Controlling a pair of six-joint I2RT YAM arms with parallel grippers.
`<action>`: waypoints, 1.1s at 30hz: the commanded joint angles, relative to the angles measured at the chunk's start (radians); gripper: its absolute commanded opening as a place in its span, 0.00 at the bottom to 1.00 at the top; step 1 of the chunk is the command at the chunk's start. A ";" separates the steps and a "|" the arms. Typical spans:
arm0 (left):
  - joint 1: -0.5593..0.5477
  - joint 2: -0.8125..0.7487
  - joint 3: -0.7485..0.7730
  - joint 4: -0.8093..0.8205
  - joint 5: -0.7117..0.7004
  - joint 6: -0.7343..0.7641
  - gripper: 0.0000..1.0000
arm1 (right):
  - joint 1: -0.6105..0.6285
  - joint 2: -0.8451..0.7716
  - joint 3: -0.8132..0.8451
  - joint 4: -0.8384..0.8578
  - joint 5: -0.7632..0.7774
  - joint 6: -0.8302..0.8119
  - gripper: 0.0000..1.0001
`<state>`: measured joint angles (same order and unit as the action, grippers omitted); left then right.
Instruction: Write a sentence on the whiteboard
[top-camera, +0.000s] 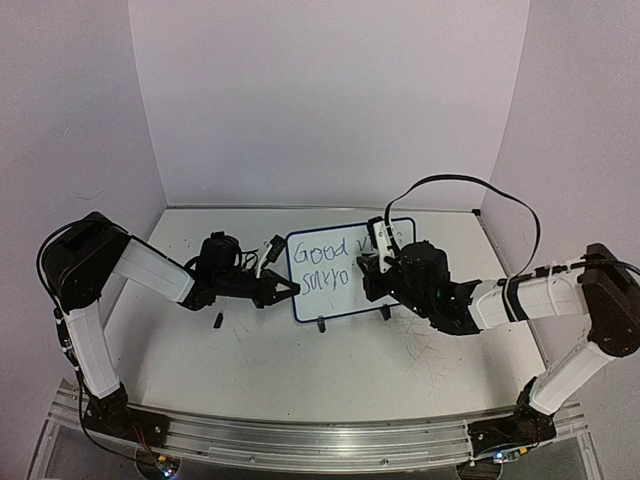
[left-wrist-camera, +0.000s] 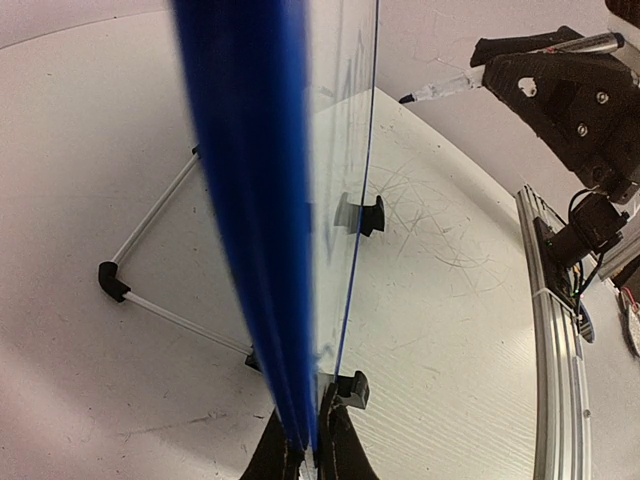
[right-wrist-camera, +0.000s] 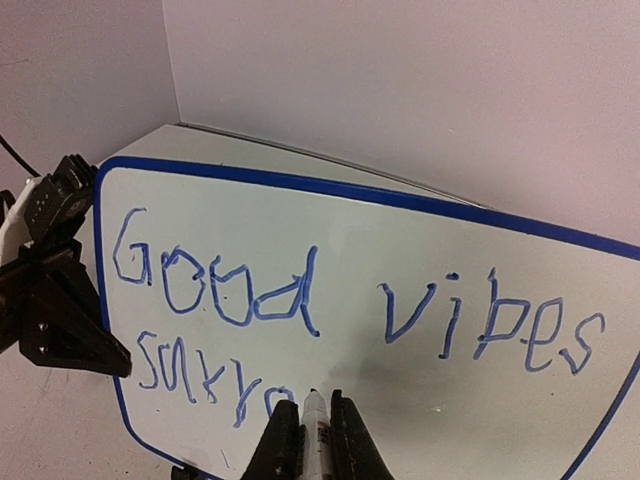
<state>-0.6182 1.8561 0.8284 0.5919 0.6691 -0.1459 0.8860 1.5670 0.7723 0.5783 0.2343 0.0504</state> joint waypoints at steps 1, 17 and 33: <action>0.023 -0.024 -0.004 -0.065 -0.159 0.049 0.00 | 0.000 0.047 0.040 0.032 -0.035 -0.005 0.00; 0.023 -0.021 -0.003 -0.067 -0.157 0.049 0.00 | 0.001 0.071 0.064 0.048 0.047 -0.016 0.00; 0.023 -0.023 -0.004 -0.069 -0.157 0.051 0.00 | 0.001 0.083 0.048 0.023 0.053 0.004 0.00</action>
<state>-0.6182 1.8557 0.8284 0.5869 0.6682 -0.1474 0.8867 1.6447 0.8089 0.5907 0.2676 0.0388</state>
